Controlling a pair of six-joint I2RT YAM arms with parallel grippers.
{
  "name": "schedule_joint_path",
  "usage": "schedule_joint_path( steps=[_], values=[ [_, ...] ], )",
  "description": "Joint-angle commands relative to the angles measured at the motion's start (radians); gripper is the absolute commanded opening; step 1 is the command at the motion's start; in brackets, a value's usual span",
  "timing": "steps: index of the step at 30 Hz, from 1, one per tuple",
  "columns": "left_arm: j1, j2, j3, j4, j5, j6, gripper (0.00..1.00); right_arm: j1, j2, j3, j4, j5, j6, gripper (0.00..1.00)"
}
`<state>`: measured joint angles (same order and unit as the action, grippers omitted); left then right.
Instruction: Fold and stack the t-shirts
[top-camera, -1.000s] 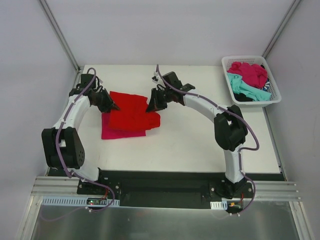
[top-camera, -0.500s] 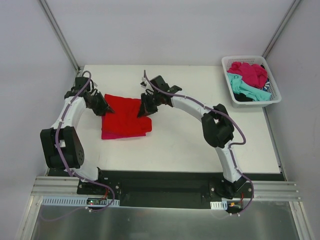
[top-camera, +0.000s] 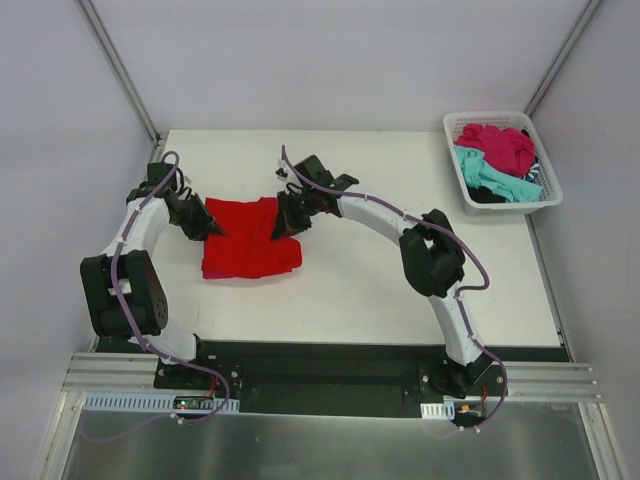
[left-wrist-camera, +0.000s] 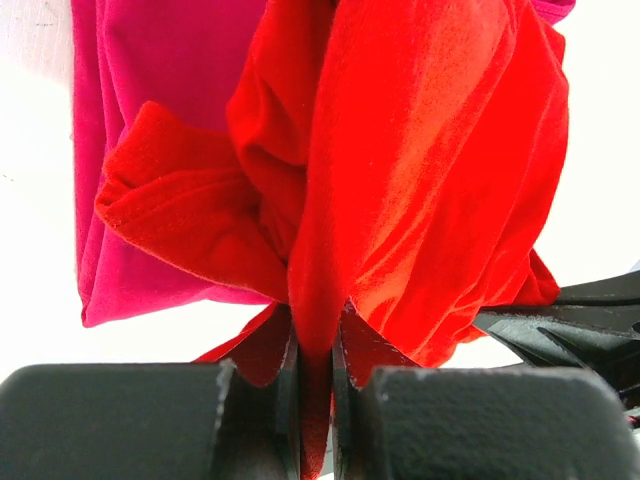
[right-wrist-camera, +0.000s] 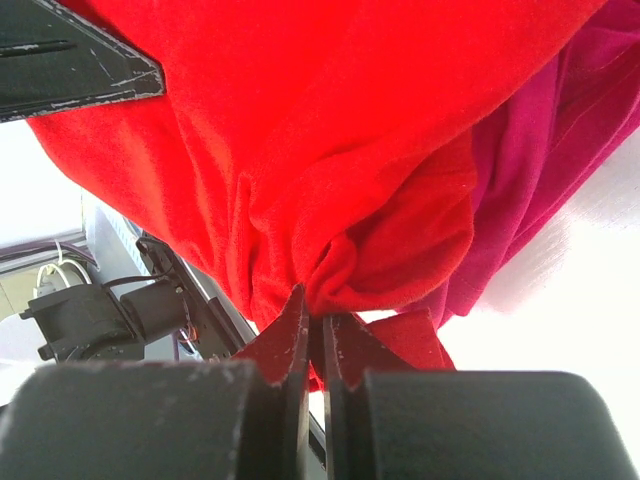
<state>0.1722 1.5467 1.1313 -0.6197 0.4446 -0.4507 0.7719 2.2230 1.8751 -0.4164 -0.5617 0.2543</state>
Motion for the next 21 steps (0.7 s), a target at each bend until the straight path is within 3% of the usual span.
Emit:
schedule_joint_path(
  steps=[1,12,21],
  values=[
    [0.01,0.021,0.019,-0.011,0.016,0.033,0.0,0.001,-0.006,0.018,0.004,-0.006,0.01,0.01],
    [0.012,0.082,0.208,-0.074,0.014,0.038,0.0,-0.014,0.024,0.107,-0.038,-0.01,0.003,0.01],
    [0.012,0.116,0.17,-0.061,0.019,0.027,0.0,-0.026,0.035,0.079,-0.03,-0.021,0.003,0.01]
  ],
)
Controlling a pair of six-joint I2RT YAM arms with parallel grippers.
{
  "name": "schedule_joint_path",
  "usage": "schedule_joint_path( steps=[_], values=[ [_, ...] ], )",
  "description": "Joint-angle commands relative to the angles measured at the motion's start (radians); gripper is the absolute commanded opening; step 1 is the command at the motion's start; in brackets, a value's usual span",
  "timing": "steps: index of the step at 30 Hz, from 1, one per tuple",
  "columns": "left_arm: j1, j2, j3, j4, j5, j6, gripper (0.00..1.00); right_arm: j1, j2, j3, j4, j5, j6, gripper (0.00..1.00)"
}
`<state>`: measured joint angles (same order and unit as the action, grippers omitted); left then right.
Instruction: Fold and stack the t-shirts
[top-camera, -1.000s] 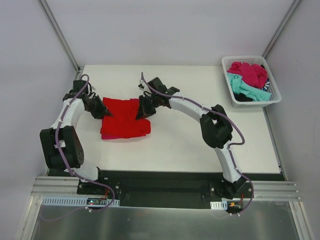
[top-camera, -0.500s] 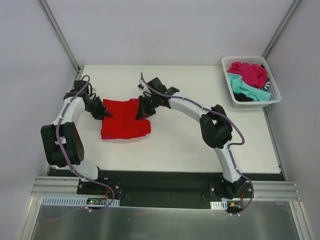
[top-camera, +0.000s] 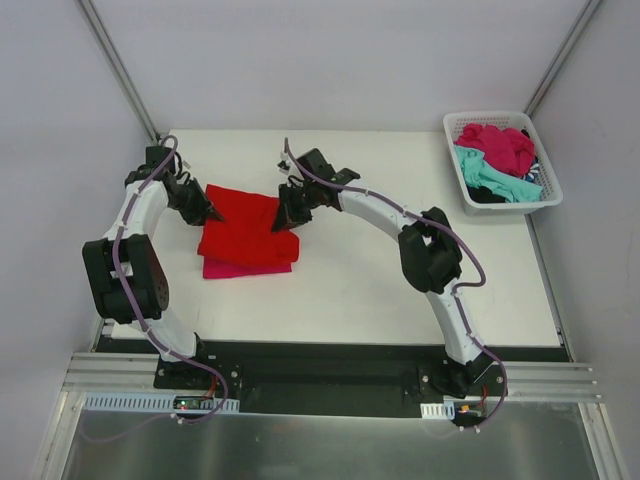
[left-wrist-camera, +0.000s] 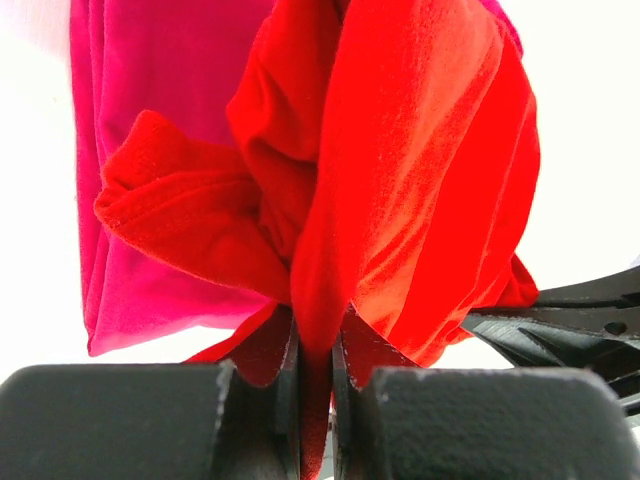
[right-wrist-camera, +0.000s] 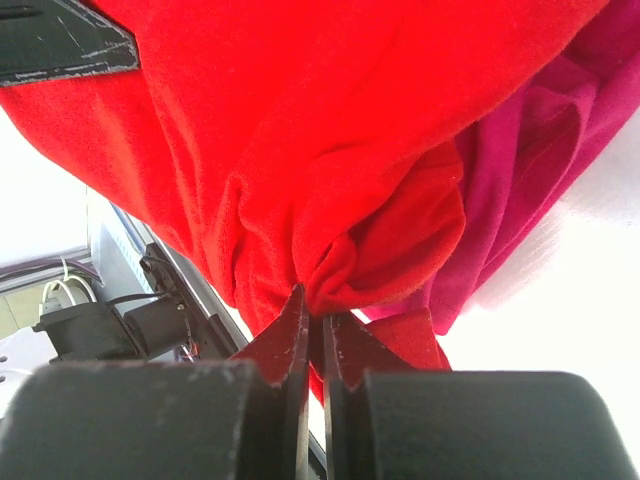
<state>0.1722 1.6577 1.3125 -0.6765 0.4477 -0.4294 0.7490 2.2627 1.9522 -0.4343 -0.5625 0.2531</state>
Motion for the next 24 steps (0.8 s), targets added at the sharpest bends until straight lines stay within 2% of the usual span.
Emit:
schedule_joint_path(
  steps=[1,13,14,15,16,17,20,21,22,24],
  values=[
    [0.01,0.008,-0.021,0.0,0.016,0.006,0.0,-0.004,-0.003,-0.002,-0.004,-0.022,0.003,0.01],
    [0.013,0.074,-0.084,0.049,0.022,-0.028,0.01,-0.005,0.0,-0.045,0.035,-0.042,0.034,0.03],
    [0.012,0.088,-0.081,0.048,0.025,-0.028,0.14,-0.008,0.003,-0.047,0.035,-0.043,0.038,0.06],
    [0.012,0.094,-0.072,0.049,0.023,-0.026,0.19,-0.01,0.009,-0.045,0.037,-0.05,0.044,0.11],
    [0.012,0.099,-0.068,0.048,0.023,-0.026,0.24,-0.013,0.014,-0.042,0.039,-0.053,0.046,0.11],
    [0.012,0.105,-0.065,0.048,0.019,-0.028,0.34,-0.017,0.02,-0.042,0.037,-0.051,0.049,0.15],
    [0.013,0.117,-0.064,0.034,-0.001,-0.035,0.37,-0.023,0.02,-0.053,0.034,-0.056,0.049,0.33],
    [0.015,0.116,-0.065,0.026,-0.019,-0.037,0.42,-0.025,0.015,-0.059,0.031,-0.047,0.046,0.46],
    [0.016,0.114,-0.068,0.023,-0.032,-0.042,0.47,-0.028,0.009,-0.062,0.019,-0.04,0.035,0.49],
    [0.021,0.096,-0.067,0.009,-0.062,-0.042,0.48,-0.037,-0.014,-0.082,0.002,-0.028,0.022,0.58]
  ],
)
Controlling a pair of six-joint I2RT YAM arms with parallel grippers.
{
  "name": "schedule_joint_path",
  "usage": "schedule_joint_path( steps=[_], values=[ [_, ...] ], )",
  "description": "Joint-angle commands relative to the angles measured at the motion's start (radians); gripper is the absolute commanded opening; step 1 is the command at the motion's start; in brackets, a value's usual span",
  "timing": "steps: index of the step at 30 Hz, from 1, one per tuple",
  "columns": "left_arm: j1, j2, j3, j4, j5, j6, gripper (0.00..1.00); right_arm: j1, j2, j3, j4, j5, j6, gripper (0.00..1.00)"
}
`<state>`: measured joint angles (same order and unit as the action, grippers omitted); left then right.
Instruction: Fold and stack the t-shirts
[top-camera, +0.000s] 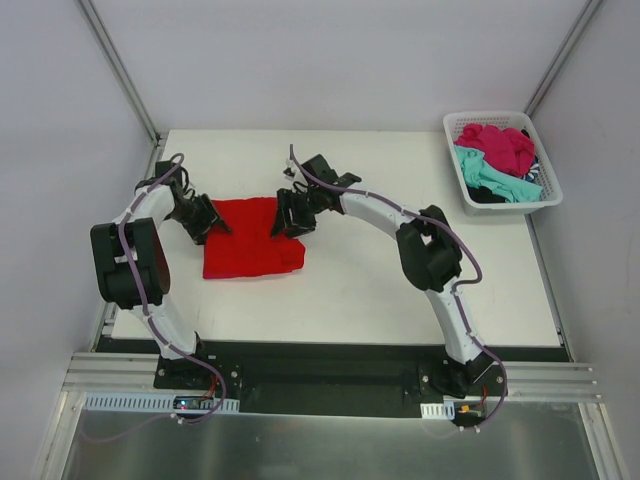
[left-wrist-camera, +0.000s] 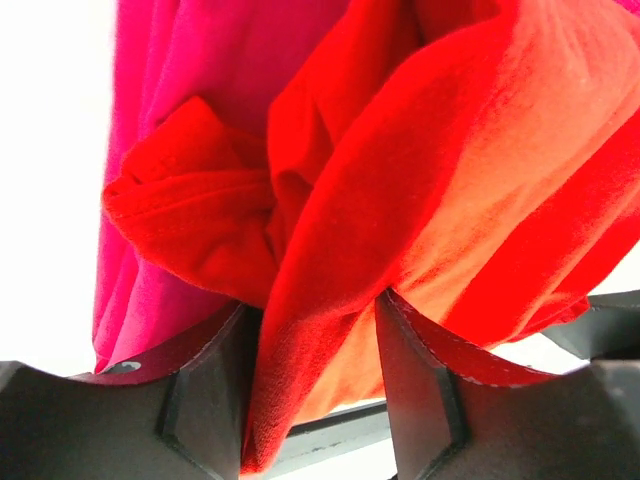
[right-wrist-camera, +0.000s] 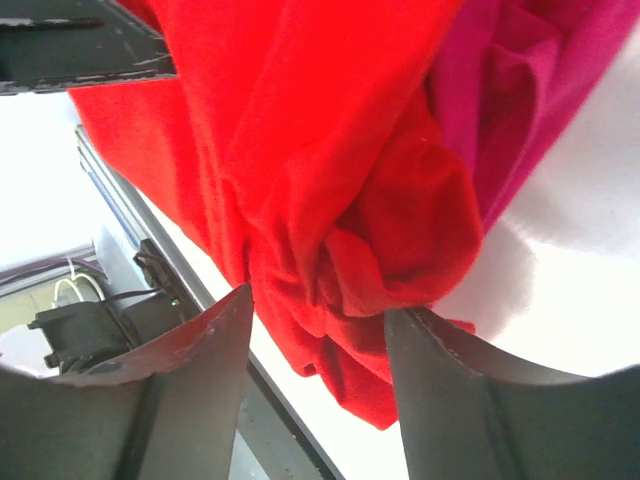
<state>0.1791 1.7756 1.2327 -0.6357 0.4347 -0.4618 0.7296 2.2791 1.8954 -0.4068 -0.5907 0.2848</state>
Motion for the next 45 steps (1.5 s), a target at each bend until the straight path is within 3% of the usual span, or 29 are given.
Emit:
schedule_joint_path(
  steps=[1,6,7,10,13,16,27,33,39,45],
  values=[
    [0.014,-0.033,0.017,-0.036,-0.062,-0.006,0.49,-0.022,-0.039,-0.033,-0.03,0.005,-0.022,0.6],
    [0.016,-0.094,0.108,-0.142,-0.166,0.018,0.61,-0.064,-0.09,-0.047,-0.09,0.032,-0.071,0.63],
    [0.016,-0.11,0.126,-0.16,-0.195,0.023,0.68,-0.071,-0.099,-0.048,-0.098,0.038,-0.079,0.63],
    [0.016,-0.148,0.2,-0.226,-0.234,0.031,0.69,-0.079,-0.145,-0.027,-0.136,0.063,-0.105,0.64],
    [0.011,-0.214,0.249,-0.251,-0.196,0.011,0.71,-0.081,-0.177,-0.003,-0.179,0.094,-0.127,0.64],
    [-0.01,-0.231,0.266,-0.242,-0.047,-0.029,0.71,-0.078,-0.219,0.004,-0.184,0.091,-0.124,0.64],
    [-0.205,-0.122,0.01,0.094,0.148,-0.208,0.71,-0.047,-0.3,-0.088,-0.162,0.106,-0.124,0.61],
    [-0.202,-0.035,-0.113,0.224,0.168,-0.245,0.7,-0.035,-0.311,-0.11,-0.139,0.104,-0.122,0.6],
    [-0.149,-0.073,-0.136,0.232,0.17,-0.229,0.69,-0.035,-0.282,-0.062,-0.148,0.083,-0.122,0.59],
    [-0.096,-0.154,-0.09,0.13,0.176,-0.175,0.7,-0.006,-0.208,0.082,-0.161,0.066,-0.102,0.58]
  ],
)
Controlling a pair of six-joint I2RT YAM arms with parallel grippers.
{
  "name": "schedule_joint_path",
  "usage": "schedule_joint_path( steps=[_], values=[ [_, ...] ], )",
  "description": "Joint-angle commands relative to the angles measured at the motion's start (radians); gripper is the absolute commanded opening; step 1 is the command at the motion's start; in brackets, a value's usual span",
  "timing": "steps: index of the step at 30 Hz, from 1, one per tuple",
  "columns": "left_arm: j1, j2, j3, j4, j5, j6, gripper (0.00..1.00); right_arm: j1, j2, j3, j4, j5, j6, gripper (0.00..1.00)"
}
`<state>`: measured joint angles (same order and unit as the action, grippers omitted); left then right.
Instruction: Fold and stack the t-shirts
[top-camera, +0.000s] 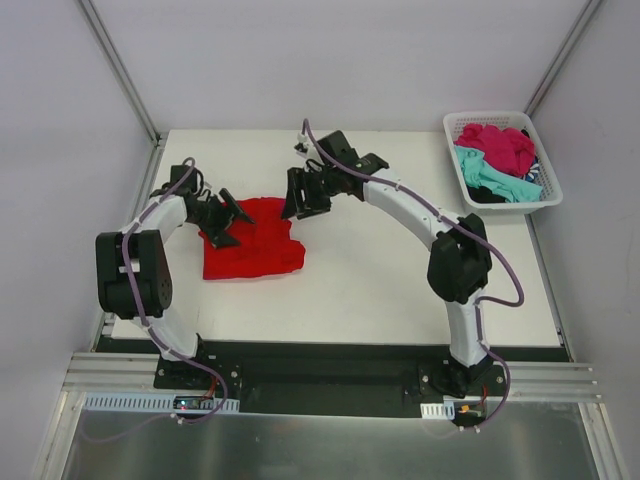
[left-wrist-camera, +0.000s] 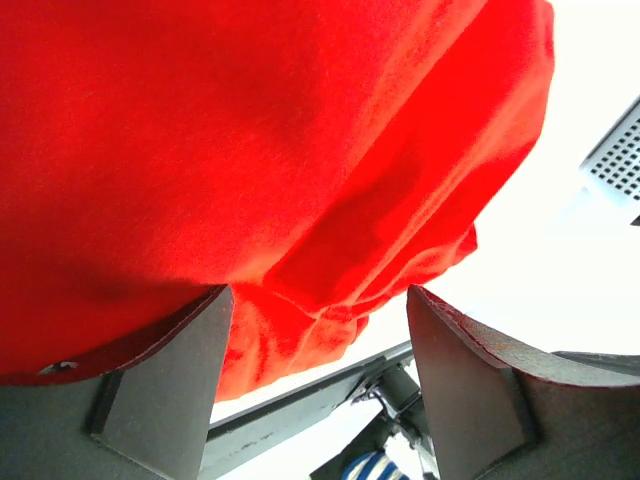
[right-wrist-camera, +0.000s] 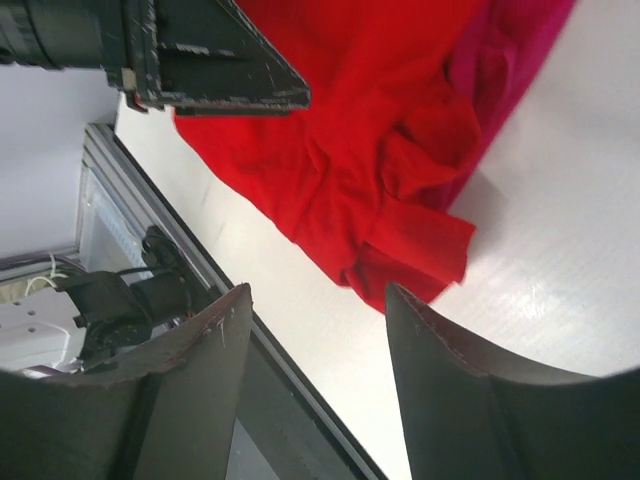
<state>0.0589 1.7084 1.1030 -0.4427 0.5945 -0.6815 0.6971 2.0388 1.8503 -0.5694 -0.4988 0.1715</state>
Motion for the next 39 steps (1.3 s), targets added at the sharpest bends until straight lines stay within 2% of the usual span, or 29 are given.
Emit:
schedule_joint_path(
  steps=[1,7,8,12,15,16,17,18,28,39],
  values=[
    [0.033,-0.108,0.046,-0.076,0.016,0.048,0.7,0.036,0.04,0.141,0.005,-0.033,0.02,0.58],
    [0.078,-0.132,0.037,-0.099,-0.001,0.069,0.7,0.053,0.124,0.156,0.101,-0.092,0.08,0.56],
    [0.087,-0.124,0.029,-0.1,0.004,0.074,0.7,0.051,0.135,0.149,0.146,-0.115,0.106,0.46],
    [0.09,-0.099,0.014,-0.096,-0.005,0.082,0.68,0.056,0.19,0.142,0.207,-0.159,0.141,0.31],
    [0.101,-0.092,0.005,-0.082,-0.002,0.08,0.47,0.056,0.222,0.151,0.232,-0.188,0.154,0.31],
    [0.104,-0.09,0.006,-0.079,-0.005,0.082,0.27,0.056,0.233,0.151,0.239,-0.193,0.154,0.31],
    [0.107,-0.086,0.008,-0.082,-0.009,0.083,0.2,0.056,0.236,0.151,0.246,-0.195,0.155,0.31],
    [0.113,-0.078,0.011,-0.082,-0.015,0.086,0.18,0.055,0.241,0.153,0.255,-0.202,0.157,0.31],
    [0.121,-0.02,0.009,-0.08,-0.061,0.112,0.19,0.058,0.334,0.198,0.284,-0.247,0.174,0.34],
    [0.173,-0.036,-0.041,-0.077,-0.064,0.132,0.2,0.019,0.339,0.057,0.284,-0.204,0.135,0.32]
  ],
)
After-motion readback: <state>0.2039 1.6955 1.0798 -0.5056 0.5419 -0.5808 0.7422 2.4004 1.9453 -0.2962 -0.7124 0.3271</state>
